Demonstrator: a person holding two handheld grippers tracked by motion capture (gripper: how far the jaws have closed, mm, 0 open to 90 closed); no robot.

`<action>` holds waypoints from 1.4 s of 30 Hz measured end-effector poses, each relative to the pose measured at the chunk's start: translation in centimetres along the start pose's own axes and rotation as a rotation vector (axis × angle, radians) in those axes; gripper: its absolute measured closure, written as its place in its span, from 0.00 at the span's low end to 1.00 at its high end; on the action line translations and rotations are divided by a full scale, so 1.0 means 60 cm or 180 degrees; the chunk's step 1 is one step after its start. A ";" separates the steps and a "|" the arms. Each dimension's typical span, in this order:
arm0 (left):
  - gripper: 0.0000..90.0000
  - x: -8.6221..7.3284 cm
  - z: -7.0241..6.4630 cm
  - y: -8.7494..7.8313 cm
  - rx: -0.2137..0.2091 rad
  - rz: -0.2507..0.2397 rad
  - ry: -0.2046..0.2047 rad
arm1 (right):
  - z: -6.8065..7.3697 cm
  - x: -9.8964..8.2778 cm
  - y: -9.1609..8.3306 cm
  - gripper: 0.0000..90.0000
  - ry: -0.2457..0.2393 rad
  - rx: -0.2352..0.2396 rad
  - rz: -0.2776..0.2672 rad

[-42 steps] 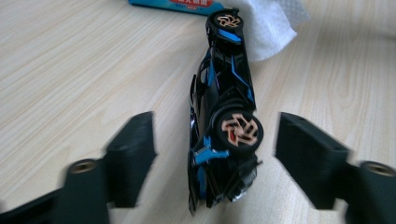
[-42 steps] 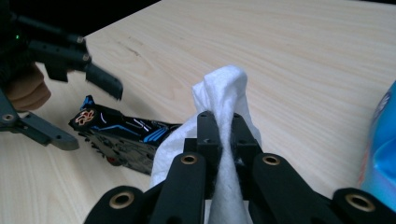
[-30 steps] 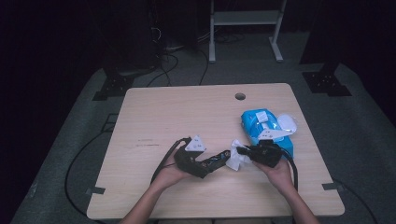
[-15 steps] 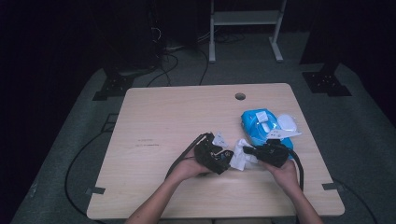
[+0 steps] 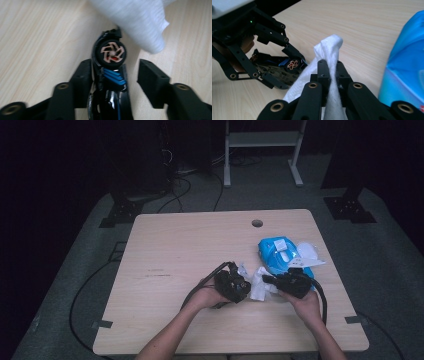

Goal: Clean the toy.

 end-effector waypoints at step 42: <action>0.71 -0.072 -0.023 -0.104 0.0163 -0.1356 0.0147 | 0.121 0.079 0.026 0.95 -0.0348 0.0494 -0.0198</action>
Point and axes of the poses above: each handheld gripper's, and its own axes: y roughly forward along the jaws, x roughly out of its top, z roughly to its left, the point moved 5 cm from there along y, roughly forward along the jaws, and after that the axes turned 13 degrees about -x, right-handed, at the moved point
